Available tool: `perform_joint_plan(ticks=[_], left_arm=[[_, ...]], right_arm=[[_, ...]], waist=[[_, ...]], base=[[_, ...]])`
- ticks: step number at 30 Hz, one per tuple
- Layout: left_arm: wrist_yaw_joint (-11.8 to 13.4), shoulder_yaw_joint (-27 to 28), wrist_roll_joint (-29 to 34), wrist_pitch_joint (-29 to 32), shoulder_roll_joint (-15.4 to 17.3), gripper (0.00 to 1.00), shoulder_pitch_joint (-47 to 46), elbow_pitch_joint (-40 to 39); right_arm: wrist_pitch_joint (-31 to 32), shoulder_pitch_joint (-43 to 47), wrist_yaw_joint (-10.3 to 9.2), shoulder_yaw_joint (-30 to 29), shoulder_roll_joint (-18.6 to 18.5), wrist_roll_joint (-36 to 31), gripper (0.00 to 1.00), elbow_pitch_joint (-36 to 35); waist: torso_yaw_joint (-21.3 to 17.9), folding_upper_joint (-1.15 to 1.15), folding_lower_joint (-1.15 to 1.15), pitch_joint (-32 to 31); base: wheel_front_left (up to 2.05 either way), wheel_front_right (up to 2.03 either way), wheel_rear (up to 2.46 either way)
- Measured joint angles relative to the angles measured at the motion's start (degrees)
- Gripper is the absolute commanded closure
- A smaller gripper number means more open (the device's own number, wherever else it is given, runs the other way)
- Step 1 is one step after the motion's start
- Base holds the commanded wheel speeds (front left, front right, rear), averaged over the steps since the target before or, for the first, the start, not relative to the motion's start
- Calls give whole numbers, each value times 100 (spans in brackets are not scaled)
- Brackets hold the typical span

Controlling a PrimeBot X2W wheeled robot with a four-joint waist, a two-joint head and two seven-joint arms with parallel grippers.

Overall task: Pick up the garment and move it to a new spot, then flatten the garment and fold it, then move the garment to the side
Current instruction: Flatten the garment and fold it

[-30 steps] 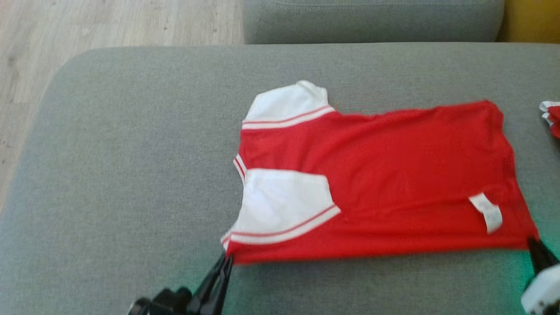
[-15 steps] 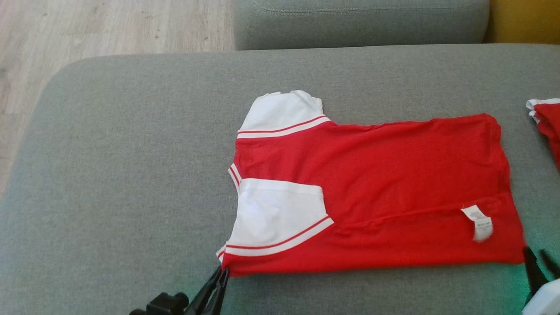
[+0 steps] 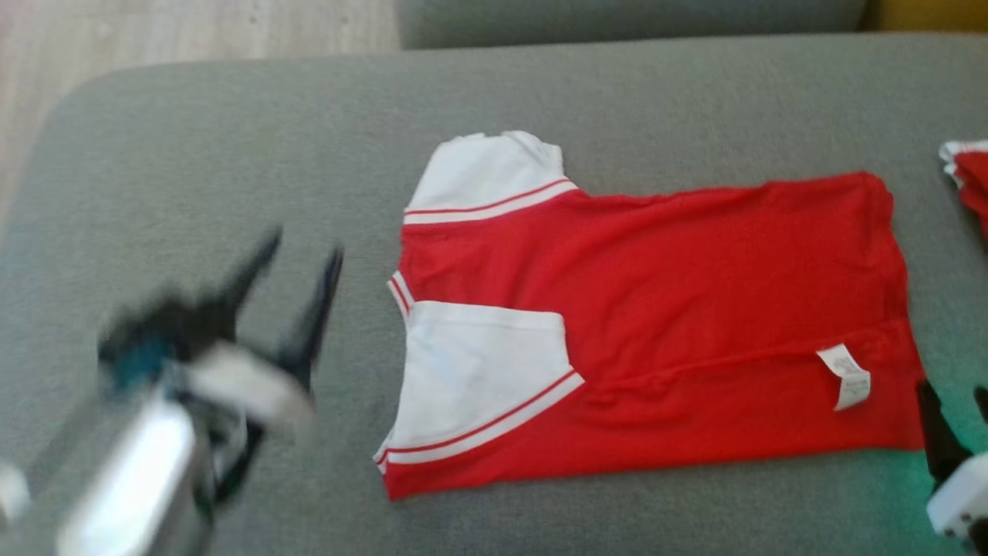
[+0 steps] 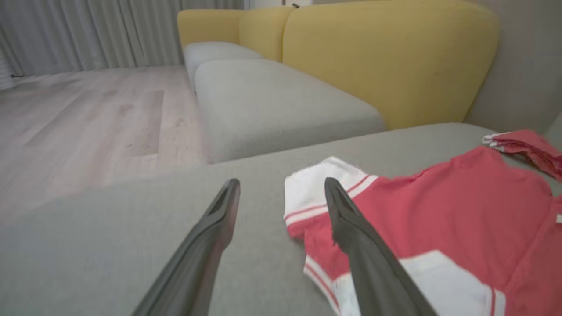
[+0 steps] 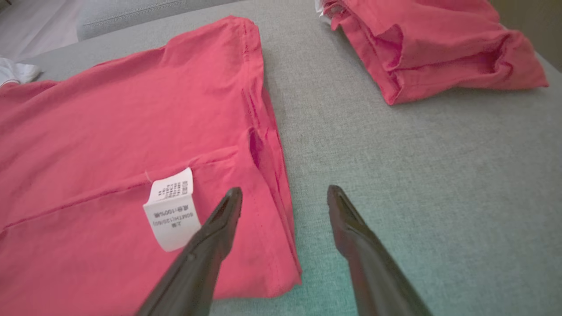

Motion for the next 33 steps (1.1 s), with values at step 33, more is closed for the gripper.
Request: perform_joint_plan(ticks=[33], left_arm=[[-235,-3623,-1330,1919,1317,0,-5211,2755]], right_arm=[[-215,-1367,0,665,201,-144,0,107]], waist=[[-2000,0,0,1843]], base=[[0,0,0]])
